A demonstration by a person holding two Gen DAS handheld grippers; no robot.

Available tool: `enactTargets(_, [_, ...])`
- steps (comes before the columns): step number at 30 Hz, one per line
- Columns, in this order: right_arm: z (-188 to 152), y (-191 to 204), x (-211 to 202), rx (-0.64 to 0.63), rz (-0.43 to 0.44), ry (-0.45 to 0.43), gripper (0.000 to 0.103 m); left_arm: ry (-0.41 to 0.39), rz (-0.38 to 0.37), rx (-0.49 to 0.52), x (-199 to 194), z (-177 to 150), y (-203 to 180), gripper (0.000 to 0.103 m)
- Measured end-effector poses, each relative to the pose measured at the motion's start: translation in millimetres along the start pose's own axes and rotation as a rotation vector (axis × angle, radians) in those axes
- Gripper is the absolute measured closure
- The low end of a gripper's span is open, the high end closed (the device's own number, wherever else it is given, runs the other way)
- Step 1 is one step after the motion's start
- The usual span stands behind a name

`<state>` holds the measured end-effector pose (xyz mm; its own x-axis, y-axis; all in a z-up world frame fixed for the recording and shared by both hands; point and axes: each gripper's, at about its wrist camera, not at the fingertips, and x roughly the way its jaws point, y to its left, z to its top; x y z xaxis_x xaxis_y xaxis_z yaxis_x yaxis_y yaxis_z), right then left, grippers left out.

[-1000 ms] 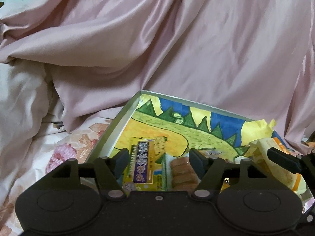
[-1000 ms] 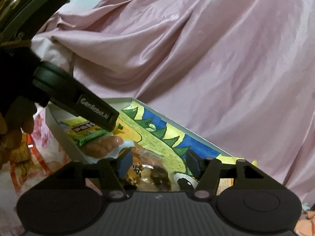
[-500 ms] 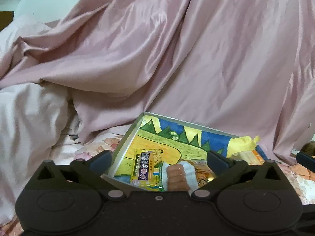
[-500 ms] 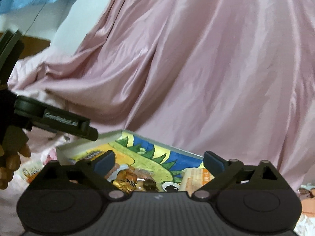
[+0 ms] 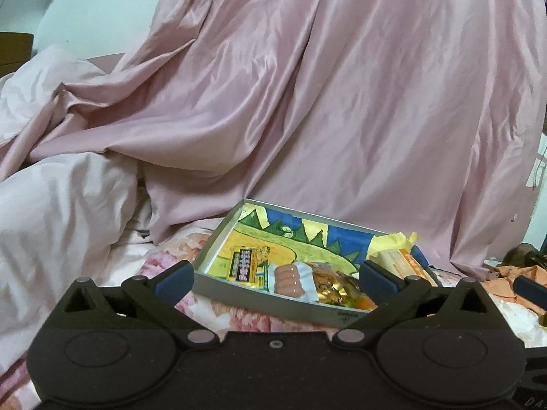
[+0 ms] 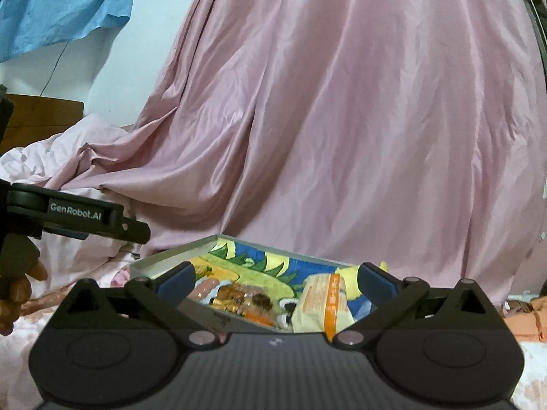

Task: Organize snacks
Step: 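Withdraw both open tools from the tray toward the remaining snacks, then move the left tool to the green-labelled cake pouch while the right tool approaches the blue stick pack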

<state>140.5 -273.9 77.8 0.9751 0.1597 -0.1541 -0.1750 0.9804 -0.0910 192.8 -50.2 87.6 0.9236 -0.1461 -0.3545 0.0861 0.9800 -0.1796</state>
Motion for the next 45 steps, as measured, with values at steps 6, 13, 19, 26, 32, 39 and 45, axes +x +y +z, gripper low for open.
enactTargets(6, [-12.1, -0.3, -26.8, 0.036, 0.015, 0.053, 0.0, 0.005, 0.008, 0.01, -26.3, -17.9, -1.1, 0.001])
enactTargets(13, [-33.0, 0.7, -49.2, 0.035, 0.022, 0.13, 0.0, 0.057, 0.018, 0.031, -46.9, -46.1, 1.3, 0.001])
enactTargets(19, [-52.4, 1.0, -64.2, 0.016, 0.005, 0.22, 0.0, 0.13, 0.02, 0.05, -58.6, -75.3, 5.2, 0.001])
enactTargets(26, [-70.4, 3.6, -64.6, 0.017, 0.008, 0.327, 0.0, 0.24, 0.027, 0.056, -59.1, -104.4, 12.0, 0.001])
enactTargets(32, [-85.9, 3.6, -55.5, 0.022, 0.026, 0.385, 0.0, 0.295, 0.033, 0.057, -53.9, -119.0, 14.4, 0.001])
enactTargets(39, [-97.7, 1.4, -43.0, 0.027, 0.037, 0.423, 0.0, 0.318, 0.029, 0.076, -42.9, -124.3, 10.9, 0.001])
enactTargets(45, [-104.7, -1.5, -28.3, 0.016, 0.049, 0.437, 0.0, 0.343, 0.009, 0.094, -25.0, -127.9, 7.5, 0.001])
